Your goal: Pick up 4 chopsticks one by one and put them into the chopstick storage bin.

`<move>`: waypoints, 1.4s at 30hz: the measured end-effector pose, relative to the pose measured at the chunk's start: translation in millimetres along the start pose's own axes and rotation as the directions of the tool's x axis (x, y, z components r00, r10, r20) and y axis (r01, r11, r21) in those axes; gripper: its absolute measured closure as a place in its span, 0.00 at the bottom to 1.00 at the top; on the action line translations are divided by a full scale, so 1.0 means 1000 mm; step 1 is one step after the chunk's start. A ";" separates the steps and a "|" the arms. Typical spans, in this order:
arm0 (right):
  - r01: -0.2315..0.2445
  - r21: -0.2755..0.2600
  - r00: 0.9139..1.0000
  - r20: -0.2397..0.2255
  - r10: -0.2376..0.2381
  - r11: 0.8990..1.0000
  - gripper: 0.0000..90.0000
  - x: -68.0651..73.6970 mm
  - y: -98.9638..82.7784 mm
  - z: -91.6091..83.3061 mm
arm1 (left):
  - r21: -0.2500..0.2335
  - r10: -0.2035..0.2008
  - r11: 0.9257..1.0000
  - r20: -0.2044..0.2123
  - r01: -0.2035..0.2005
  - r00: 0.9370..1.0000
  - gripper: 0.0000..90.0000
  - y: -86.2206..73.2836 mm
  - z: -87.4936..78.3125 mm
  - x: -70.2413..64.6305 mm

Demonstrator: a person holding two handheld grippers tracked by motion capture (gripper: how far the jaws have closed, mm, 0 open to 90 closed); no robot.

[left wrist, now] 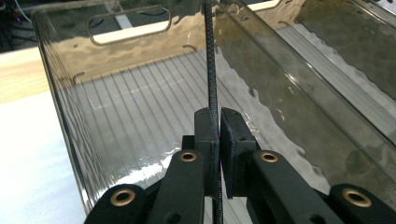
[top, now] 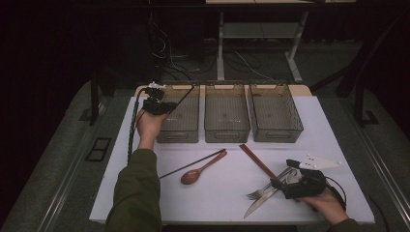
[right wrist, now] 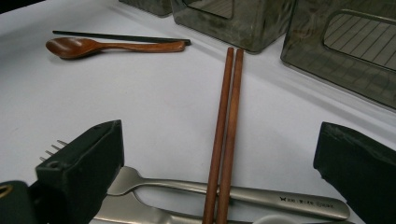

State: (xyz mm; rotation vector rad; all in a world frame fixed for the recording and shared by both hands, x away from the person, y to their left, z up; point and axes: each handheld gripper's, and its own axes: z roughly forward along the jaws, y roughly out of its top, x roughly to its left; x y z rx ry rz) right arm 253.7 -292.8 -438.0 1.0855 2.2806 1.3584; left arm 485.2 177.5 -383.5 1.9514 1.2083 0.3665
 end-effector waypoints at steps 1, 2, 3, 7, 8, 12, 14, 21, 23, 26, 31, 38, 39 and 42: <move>0.000 -0.001 1.000 0.000 0.000 1.000 0.02 0.000 0.000 0.000 | 0.003 -0.004 1.000 -0.003 0.004 1.000 0.95 -0.001 0.001 0.000; 0.001 -0.002 1.000 0.001 -0.001 1.000 0.02 0.000 0.000 0.000 | 0.007 -0.002 1.000 -0.005 0.002 1.000 0.95 -0.001 0.002 0.001; 0.002 -0.002 1.000 0.000 -0.002 1.000 0.02 0.000 0.000 0.000 | 0.003 0.000 1.000 -0.005 0.000 1.000 0.95 0.000 0.002 0.000; -0.001 0.000 1.000 -0.001 0.001 1.000 0.02 0.000 0.000 0.000 | 0.004 -0.012 1.000 -0.003 0.012 1.000 0.94 -0.001 0.002 0.001; -0.001 0.000 1.000 -0.002 0.001 1.000 0.02 0.000 0.000 0.000 | 0.008 -0.015 1.000 -0.004 0.015 1.000 0.94 -0.001 0.002 0.001; 0.002 0.001 1.000 -0.003 -0.002 1.000 0.02 0.000 0.000 0.000 | 0.003 -0.015 1.000 -0.003 0.015 1.000 0.93 -0.001 0.002 0.001; 0.000 0.000 1.000 -0.002 0.000 1.000 0.02 0.000 0.000 0.000 | 0.001 -0.014 1.000 -0.002 0.014 1.000 0.92 -0.001 0.002 0.001; 0.001 0.001 1.000 -0.002 -0.001 1.000 0.02 0.000 0.000 0.000 | -0.004 -0.008 1.000 0.001 0.008 1.000 0.85 -0.001 0.002 0.001; 0.001 0.000 1.000 -0.001 -0.001 1.000 0.02 0.000 0.000 0.000 | 0.002 -0.001 1.000 0.002 0.001 1.000 0.81 -0.001 0.001 0.000; 0.000 0.001 1.000 -0.001 0.000 1.000 0.02 0.000 0.000 0.000 | -0.003 0.022 1.000 0.014 -0.022 1.000 0.78 -0.001 0.000 0.000; 0.001 0.001 1.000 0.000 -0.001 1.000 0.02 0.000 0.000 0.000 | -0.008 0.050 0.999 0.021 -0.050 0.999 0.71 -0.002 -0.002 -0.001; 0.000 0.002 1.000 0.001 0.000 1.000 0.02 0.000 0.000 0.000 | -0.031 0.100 0.995 0.053 -0.098 0.994 0.61 -0.001 -0.011 -0.003; 0.001 0.002 1.000 0.002 -0.001 1.000 0.02 0.000 0.000 0.000 | -0.036 0.106 0.994 0.058 -0.104 0.993 0.59 -0.001 -0.013 -0.004; 0.000 0.003 1.000 0.003 0.000 1.000 0.02 0.000 0.000 0.000 | -0.040 0.130 0.991 0.075 -0.127 0.989 0.56 0.000 -0.019 -0.006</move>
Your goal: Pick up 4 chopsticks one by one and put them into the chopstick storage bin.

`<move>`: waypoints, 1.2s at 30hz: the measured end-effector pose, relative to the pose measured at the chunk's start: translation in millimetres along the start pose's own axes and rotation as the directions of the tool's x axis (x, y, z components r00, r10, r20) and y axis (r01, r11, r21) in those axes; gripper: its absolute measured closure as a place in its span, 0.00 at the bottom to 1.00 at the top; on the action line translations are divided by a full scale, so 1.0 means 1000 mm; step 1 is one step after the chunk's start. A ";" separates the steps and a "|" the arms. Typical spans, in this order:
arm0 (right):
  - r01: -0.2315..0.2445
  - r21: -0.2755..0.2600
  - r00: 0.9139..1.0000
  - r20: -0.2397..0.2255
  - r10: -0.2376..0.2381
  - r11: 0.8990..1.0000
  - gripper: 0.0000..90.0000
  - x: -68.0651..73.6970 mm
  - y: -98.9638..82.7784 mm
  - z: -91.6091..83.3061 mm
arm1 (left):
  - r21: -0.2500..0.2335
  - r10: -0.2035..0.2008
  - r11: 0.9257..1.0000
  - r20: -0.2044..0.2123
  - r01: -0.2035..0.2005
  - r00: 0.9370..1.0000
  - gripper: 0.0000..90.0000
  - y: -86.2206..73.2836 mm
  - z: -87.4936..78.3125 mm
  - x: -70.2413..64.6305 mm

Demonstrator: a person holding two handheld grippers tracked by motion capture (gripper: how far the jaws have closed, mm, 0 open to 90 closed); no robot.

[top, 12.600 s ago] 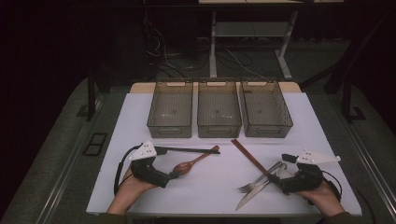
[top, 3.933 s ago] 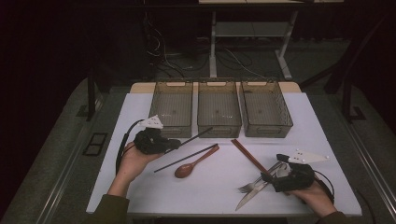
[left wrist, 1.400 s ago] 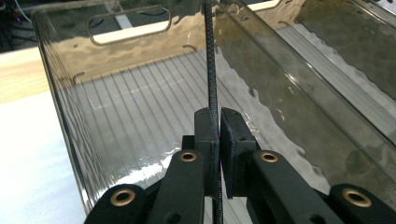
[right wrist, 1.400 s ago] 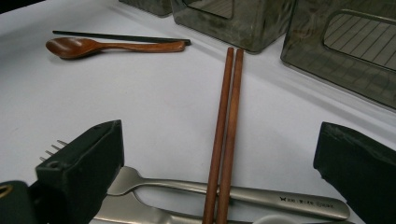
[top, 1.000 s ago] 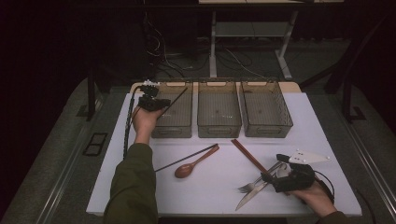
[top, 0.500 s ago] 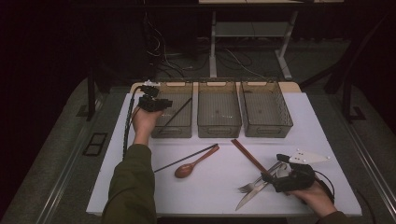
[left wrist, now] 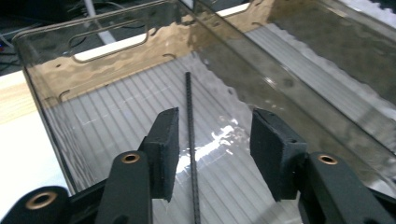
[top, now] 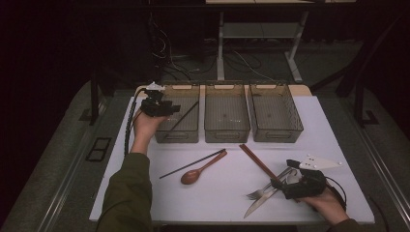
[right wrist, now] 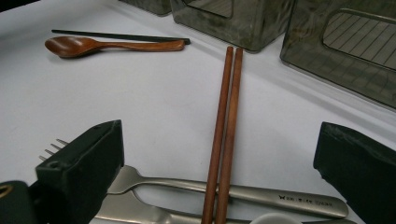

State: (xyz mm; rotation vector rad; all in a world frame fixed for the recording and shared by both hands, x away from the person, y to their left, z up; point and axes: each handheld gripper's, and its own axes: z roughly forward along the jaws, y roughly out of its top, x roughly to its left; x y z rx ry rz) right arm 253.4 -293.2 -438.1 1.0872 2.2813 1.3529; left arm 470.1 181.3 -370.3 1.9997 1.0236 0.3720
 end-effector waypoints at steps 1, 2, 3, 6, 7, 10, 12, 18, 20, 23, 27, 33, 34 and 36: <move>-0.001 0.000 1.000 0.000 0.001 1.000 0.02 0.000 0.000 0.000 | 0.003 0.003 1.000 0.007 -0.003 1.000 0.55 0.001 -0.002 -0.001; -0.001 0.001 1.000 0.001 0.001 1.000 0.02 0.000 0.000 0.000 | 0.002 0.005 1.000 0.014 -0.005 1.000 0.54 0.001 -0.004 -0.002; -0.001 0.001 1.000 0.001 0.001 1.000 0.02 0.000 0.000 0.000 | 0.002 0.013 1.000 0.021 -0.013 1.000 0.53 0.001 -0.007 -0.004; -0.002 0.003 1.000 0.002 0.002 1.000 0.02 0.000 0.000 0.000 | -0.026 0.022 0.999 0.052 -0.020 0.998 0.51 0.001 -0.013 -0.010; -0.002 0.003 1.000 0.002 0.002 1.000 0.02 0.000 0.000 0.000 | -0.032 0.023 0.999 0.056 -0.021 0.998 0.50 0.001 -0.015 -0.012; -0.002 0.004 1.000 0.002 0.002 1.000 0.02 0.000 0.000 0.000 | -0.034 0.039 0.999 0.090 -0.036 0.995 0.47 0.000 -0.020 -0.019; -0.004 0.005 1.000 0.002 0.004 1.000 0.02 0.000 -0.001 0.000 | -0.043 0.058 0.998 0.094 -0.054 0.994 0.46 -0.002 -0.025 -0.024; -0.007 0.014 1.000 0.005 0.007 1.000 0.02 0.000 -0.001 0.001 | -0.070 0.103 0.993 0.140 -0.093 0.985 0.44 -0.006 -0.036 -0.040; -0.007 0.013 1.000 0.005 0.007 1.000 0.02 0.000 -0.001 0.001 | -0.074 0.116 0.992 0.157 -0.106 0.981 0.44 -0.006 -0.039 -0.046; -0.006 0.011 1.000 0.006 0.006 1.000 0.02 0.000 -0.001 0.001 | -0.084 0.137 0.989 0.166 -0.125 0.976 0.41 -0.008 -0.043 -0.055; -0.003 0.010 1.000 0.006 0.003 1.000 0.02 0.000 -0.001 0.001 | -0.089 0.163 0.985 0.183 -0.149 0.969 0.38 -0.013 -0.048 -0.067; -0.003 0.009 1.000 0.006 0.003 1.000 0.02 0.000 -0.001 0.001 | -0.081 0.165 0.985 0.213 -0.151 0.963 0.35 -0.025 -0.050 -0.077; -0.004 0.010 1.000 0.007 0.004 1.000 0.02 0.000 -0.001 0.001 | -0.080 0.166 0.985 0.217 -0.152 0.962 0.34 -0.028 -0.050 -0.079; -0.001 0.009 1.000 0.006 0.001 1.000 0.02 0.000 -0.001 0.001 | -0.079 0.166 0.985 0.225 -0.152 0.960 0.34 -0.033 -0.051 -0.083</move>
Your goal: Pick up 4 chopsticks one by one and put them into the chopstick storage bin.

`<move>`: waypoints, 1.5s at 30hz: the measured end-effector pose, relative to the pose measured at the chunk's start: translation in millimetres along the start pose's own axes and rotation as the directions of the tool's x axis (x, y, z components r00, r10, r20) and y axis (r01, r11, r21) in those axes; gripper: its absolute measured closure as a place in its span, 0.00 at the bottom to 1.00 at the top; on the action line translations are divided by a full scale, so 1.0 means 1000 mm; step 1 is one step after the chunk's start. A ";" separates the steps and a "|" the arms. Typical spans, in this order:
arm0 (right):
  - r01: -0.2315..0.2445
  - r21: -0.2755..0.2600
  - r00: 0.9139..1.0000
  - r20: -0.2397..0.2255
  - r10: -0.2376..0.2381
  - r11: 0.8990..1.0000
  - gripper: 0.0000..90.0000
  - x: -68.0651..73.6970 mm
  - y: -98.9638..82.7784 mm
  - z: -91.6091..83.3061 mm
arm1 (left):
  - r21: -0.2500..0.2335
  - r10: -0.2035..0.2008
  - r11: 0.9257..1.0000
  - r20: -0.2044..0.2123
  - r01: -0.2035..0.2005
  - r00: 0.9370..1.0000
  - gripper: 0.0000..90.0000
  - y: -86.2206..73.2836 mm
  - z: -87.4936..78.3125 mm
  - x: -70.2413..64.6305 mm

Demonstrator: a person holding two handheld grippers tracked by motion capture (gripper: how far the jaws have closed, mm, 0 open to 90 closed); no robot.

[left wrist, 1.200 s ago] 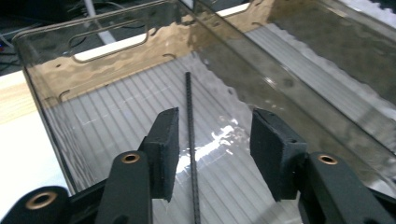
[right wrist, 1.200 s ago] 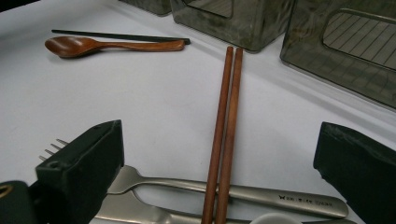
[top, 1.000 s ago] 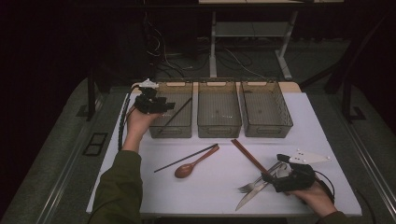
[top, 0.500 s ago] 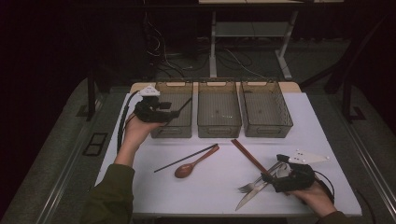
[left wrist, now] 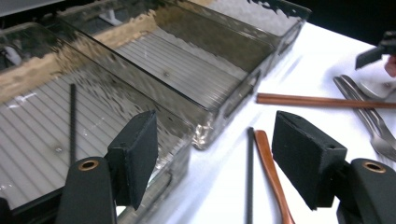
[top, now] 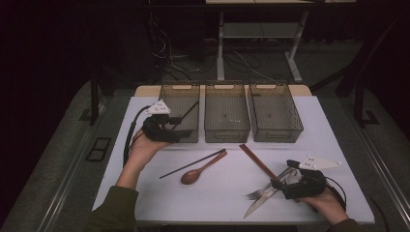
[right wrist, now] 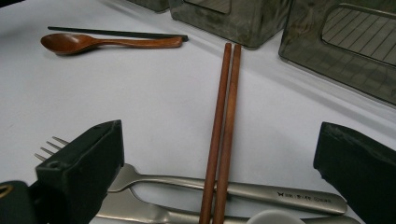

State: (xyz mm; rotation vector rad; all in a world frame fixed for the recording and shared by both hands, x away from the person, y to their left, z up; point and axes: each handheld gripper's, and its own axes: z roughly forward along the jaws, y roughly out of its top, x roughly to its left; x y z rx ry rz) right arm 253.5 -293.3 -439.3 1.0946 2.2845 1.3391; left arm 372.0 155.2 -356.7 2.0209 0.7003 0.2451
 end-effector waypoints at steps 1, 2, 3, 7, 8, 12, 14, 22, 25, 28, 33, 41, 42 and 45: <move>-0.001 -0.001 1.000 0.000 0.001 1.000 0.02 0.000 0.000 0.000 | 0.002 0.002 1.000 0.004 -0.002 1.000 0.34 -0.002 0.000 -0.002; 0.001 -0.001 1.000 0.000 -0.001 1.000 0.02 0.000 0.000 0.000 | 0.003 0.003 1.000 0.006 -0.003 1.000 0.34 -0.005 0.001 -0.004; -0.001 -0.001 1.000 -0.001 0.001 1.000 0.02 0.000 0.000 0.000 | 0.004 0.010 1.000 0.008 -0.010 1.000 0.34 -0.007 0.001 -0.006; -0.002 -0.004 1.000 0.000 0.002 1.000 0.02 0.000 0.000 0.000 | 0.006 0.015 1.000 0.020 -0.015 1.000 0.34 -0.018 0.002 -0.012; -0.001 -0.005 1.000 0.001 0.001 1.000 0.02 0.000 0.000 0.000 | 0.006 0.017 1.000 0.022 -0.017 1.000 0.34 -0.020 0.002 -0.014; -0.002 -0.005 1.000 0.002 0.002 1.000 0.02 0.000 0.000 0.000 | -0.009 0.016 1.000 0.027 -0.016 0.999 0.34 -0.032 0.002 -0.018; -0.003 -0.005 1.000 0.001 0.003 1.000 0.02 0.000 0.000 0.000 | -0.011 0.019 1.000 0.027 -0.018 0.999 0.34 -0.037 0.001 -0.020; -0.007 -0.005 1.000 0.007 0.007 1.000 0.02 -0.001 0.000 -0.001 | 0.005 0.019 1.000 0.034 -0.020 0.999 0.38 -0.051 0.003 -0.022; -0.005 -0.007 1.000 0.008 0.006 1.000 0.02 -0.001 -0.001 -0.001 | 0.023 0.012 1.000 0.036 -0.012 0.999 0.42 -0.056 0.008 -0.020; -0.005 -0.007 1.000 0.007 0.005 1.000 0.02 -0.001 -0.001 -0.001 | 0.054 0.019 0.998 0.025 -0.020 1.000 0.47 -0.060 0.014 -0.020; -0.004 -0.008 1.000 0.007 0.004 1.000 0.02 -0.001 -0.001 -0.002 | 0.077 0.014 0.997 0.030 -0.017 0.999 0.55 -0.065 0.020 -0.019; 0.001 -0.003 1.000 0.007 0.000 1.000 0.02 -0.001 -0.001 -0.001 | 0.109 0.033 0.993 0.027 -0.036 0.999 0.70 -0.068 0.035 -0.023; -0.002 -0.002 1.000 0.007 0.002 1.000 0.02 -0.001 -0.001 -0.001 | 0.113 0.033 0.993 0.029 -0.036 0.999 0.71 -0.068 0.037 -0.024; -0.005 0.000 1.000 0.009 0.005 1.000 0.02 0.000 -0.001 -0.001 | 0.135 0.039 0.990 0.033 -0.043 0.999 0.75 -0.069 0.042 -0.026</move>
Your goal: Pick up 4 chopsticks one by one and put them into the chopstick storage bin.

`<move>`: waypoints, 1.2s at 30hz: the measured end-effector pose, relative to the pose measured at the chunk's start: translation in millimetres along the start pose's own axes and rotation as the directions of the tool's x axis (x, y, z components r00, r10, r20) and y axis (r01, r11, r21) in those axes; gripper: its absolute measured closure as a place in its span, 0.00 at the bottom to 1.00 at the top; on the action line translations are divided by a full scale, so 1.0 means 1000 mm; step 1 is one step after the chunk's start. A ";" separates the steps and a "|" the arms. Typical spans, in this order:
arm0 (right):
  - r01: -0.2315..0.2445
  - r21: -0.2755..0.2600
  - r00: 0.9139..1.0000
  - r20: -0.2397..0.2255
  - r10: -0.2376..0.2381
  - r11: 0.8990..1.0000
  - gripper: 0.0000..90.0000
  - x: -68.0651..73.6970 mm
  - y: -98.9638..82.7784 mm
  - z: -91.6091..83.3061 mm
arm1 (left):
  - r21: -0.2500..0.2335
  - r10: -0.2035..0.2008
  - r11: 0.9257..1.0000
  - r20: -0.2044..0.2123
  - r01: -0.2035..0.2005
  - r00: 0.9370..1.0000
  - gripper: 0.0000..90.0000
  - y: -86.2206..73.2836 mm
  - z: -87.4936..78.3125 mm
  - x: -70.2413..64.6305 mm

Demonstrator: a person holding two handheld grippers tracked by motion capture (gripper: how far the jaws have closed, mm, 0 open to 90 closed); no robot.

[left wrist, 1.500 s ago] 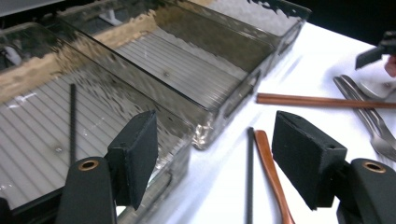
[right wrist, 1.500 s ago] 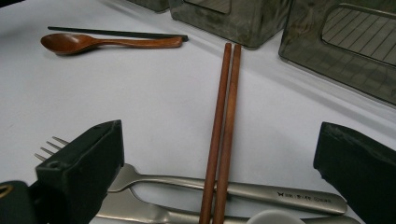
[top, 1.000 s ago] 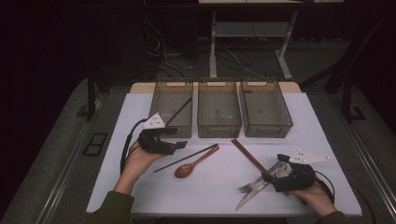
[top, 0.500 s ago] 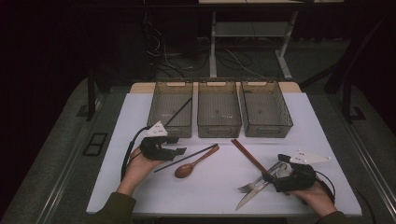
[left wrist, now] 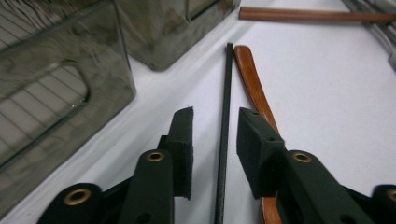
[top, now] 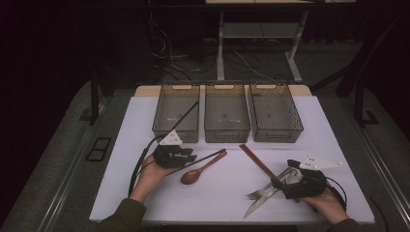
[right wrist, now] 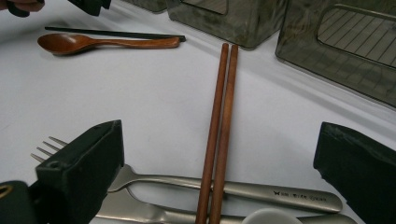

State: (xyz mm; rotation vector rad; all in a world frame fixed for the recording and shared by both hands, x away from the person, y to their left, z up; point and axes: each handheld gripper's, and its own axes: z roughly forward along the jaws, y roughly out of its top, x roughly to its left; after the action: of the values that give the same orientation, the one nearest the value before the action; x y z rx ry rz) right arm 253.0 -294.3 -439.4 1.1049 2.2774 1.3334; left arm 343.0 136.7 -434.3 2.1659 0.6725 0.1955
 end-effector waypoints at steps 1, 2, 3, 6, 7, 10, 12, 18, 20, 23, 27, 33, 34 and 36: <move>0.000 0.000 1.000 0.000 0.000 1.000 0.02 0.000 0.000 0.000 | 0.004 0.001 1.000 0.002 -0.001 1.000 0.76 0.000 0.001 0.000; 0.001 0.000 1.000 0.000 -0.001 1.000 0.02 0.000 0.000 0.000 | 0.009 0.006 1.000 0.003 -0.006 1.000 0.77 0.000 0.002 -0.001; 0.000 0.001 1.000 0.000 0.000 1.000 0.02 0.000 0.000 0.000 | 0.012 0.008 1.000 -0.002 -0.008 1.000 0.77 0.000 0.004 -0.001; 0.000 0.001 1.000 0.001 0.000 1.000 0.02 0.000 0.000 0.001 | 0.020 0.005 1.000 -0.004 -0.005 1.000 0.79 0.000 0.006 -0.002; 0.002 0.000 1.000 0.000 -0.002 1.000 0.02 0.000 0.000 0.001 | 0.020 0.010 1.000 -0.005 -0.010 1.000 0.80 -0.001 0.006 -0.002; 0.003 0.001 1.000 0.000 -0.003 1.000 0.02 0.000 0.000 0.001 | 0.033 0.011 0.999 -0.006 -0.011 1.000 0.82 -0.001 0.009 -0.002; 0.002 0.001 1.000 0.000 -0.002 1.000 0.02 0.000 0.000 0.001 | 0.046 0.015 0.999 0.001 -0.015 1.000 0.83 -0.002 0.011 -0.002; 0.003 0.001 1.000 0.001 -0.003 1.000 0.02 0.000 0.000 0.001 | 0.070 0.020 0.997 0.007 -0.020 1.000 0.85 -0.003 0.016 -0.004; 0.004 0.001 1.000 0.001 -0.004 1.000 0.02 0.000 0.000 0.001 | 0.080 0.023 0.997 0.009 -0.024 1.000 0.85 -0.003 0.017 -0.004; 0.004 0.001 1.000 0.001 -0.004 1.000 0.02 0.000 0.000 0.001 | 0.089 0.028 0.996 0.008 -0.029 1.000 0.86 -0.003 0.017 -0.004; 0.003 0.002 1.000 0.001 -0.003 1.000 0.02 0.000 0.000 0.001 | 0.092 0.030 0.995 0.010 -0.030 1.000 0.89 -0.004 0.018 -0.003; 0.004 0.002 1.000 0.002 -0.004 1.000 0.02 0.000 0.000 0.001 | 0.099 0.037 0.994 0.008 -0.038 0.999 0.92 -0.004 0.018 -0.004; 0.004 0.002 1.000 0.002 -0.004 1.000 0.02 0.000 0.000 0.001 | 0.103 0.041 0.994 0.006 -0.042 0.999 0.93 -0.004 0.018 -0.005; 0.005 0.002 1.000 0.002 -0.005 1.000 0.02 0.000 0.000 0.001 | 0.103 0.054 0.993 0.003 -0.054 0.999 0.93 -0.003 0.018 -0.006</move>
State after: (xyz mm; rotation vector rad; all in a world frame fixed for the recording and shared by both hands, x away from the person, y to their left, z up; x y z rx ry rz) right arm 253.3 -293.8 -439.8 1.1006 2.2786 1.3279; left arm 343.5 123.1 -447.9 2.2846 0.6369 0.1929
